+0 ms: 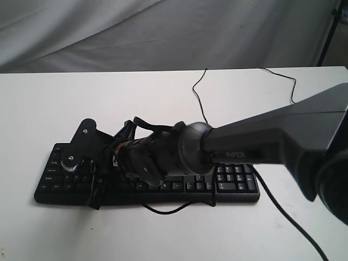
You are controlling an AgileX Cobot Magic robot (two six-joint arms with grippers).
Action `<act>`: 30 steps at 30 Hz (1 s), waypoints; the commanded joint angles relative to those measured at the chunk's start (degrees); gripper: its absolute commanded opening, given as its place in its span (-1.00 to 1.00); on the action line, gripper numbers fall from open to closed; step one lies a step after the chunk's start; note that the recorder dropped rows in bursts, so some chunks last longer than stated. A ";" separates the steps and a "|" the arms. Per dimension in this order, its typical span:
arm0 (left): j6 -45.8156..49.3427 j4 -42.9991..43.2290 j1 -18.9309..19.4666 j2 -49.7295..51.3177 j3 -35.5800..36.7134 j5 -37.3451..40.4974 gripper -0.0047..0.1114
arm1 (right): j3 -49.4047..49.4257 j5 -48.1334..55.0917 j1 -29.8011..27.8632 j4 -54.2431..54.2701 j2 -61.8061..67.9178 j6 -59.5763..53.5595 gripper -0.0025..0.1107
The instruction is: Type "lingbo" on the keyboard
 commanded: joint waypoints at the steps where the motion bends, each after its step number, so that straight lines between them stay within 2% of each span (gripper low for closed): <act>1: -0.16 -0.03 -0.22 0.18 0.29 -0.25 -0.91 | -0.29 -0.93 0.00 0.62 1.62 0.01 -0.96; 12: -0.16 -0.03 -0.22 0.18 0.29 -0.25 -0.91 | -0.15 -0.19 0.00 0.99 -0.73 0.27 -0.96; 18: -0.16 -0.03 -0.22 0.18 0.29 -0.25 -0.91 | 4.84 -0.80 0.12 0.99 -6.00 0.27 -0.96; 30: -0.16 -0.03 -0.22 0.18 0.29 -0.25 -0.91 | 5.05 -0.74 1.64 0.60 -4.84 0.27 -0.96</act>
